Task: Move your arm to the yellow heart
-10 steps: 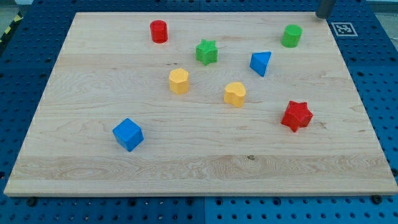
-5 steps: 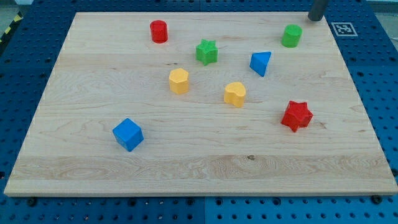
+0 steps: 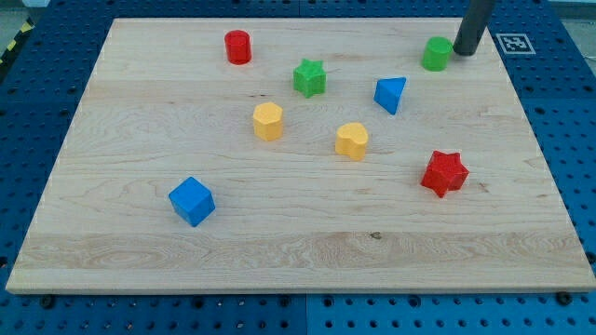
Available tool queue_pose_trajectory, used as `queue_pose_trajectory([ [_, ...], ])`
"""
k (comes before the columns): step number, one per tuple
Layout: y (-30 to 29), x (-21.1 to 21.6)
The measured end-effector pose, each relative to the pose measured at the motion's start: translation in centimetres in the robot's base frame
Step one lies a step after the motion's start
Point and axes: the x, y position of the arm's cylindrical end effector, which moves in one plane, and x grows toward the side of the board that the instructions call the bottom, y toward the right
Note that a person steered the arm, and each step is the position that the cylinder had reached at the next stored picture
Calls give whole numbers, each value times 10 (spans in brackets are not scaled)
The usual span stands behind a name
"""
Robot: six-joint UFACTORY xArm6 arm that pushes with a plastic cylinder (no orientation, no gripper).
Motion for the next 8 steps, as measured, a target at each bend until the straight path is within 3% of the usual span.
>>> queue_pose_trajectory([
  [2, -9, 52],
  [4, -28, 132],
  [5, -89, 143],
  [6, -104, 144],
  [8, -124, 194],
])
